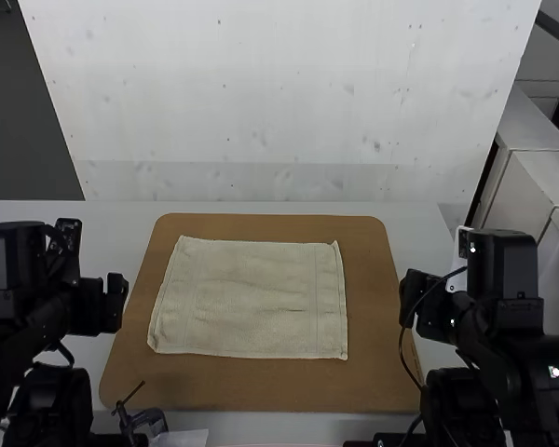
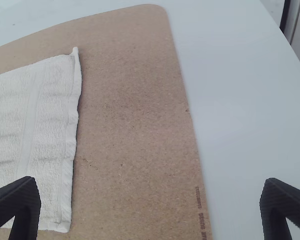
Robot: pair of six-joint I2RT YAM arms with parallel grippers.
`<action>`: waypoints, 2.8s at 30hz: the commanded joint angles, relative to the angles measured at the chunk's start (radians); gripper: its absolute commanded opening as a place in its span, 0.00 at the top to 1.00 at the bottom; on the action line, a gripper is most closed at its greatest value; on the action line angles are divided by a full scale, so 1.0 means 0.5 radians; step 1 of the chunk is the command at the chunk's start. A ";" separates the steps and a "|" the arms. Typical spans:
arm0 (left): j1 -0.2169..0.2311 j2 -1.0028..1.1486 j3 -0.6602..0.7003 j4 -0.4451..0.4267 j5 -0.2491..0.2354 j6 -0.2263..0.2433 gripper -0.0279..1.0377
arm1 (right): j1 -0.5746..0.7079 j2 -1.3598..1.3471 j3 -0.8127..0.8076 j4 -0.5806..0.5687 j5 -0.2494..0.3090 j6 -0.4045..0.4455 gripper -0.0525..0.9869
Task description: Fold the towel.
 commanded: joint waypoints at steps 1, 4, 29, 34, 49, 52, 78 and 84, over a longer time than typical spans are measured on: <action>0.008 -0.041 0.105 0.010 0.083 -0.090 0.07 | 0.010 -0.029 0.004 0.025 -0.131 -0.010 0.03; 0.008 -0.041 0.105 0.010 0.083 -0.090 0.07 | 0.010 -0.029 0.004 0.025 -0.131 -0.010 0.03; -0.016 0.541 0.292 0.089 0.095 -0.093 0.08 | 0.022 0.434 0.028 0.203 -0.131 0.018 0.03; -0.023 0.897 0.424 0.129 0.080 -0.069 0.08 | 0.034 0.995 0.148 0.344 -0.199 0.061 0.03; -0.093 2.327 0.715 0.559 0.049 -0.185 0.08 | 0.096 2.750 0.712 0.943 -0.284 0.153 0.03; -0.099 2.490 0.814 0.617 0.037 -0.198 0.08 | 0.188 3.032 0.872 0.933 -0.260 0.165 0.03; -0.118 2.852 0.900 0.872 0.000 -0.170 0.08 | 0.476 4.293 1.881 0.848 0.065 0.288 0.08; -0.112 2.888 0.903 0.896 0.003 -0.170 0.08 | 0.534 4.398 1.890 0.900 0.121 0.294 0.42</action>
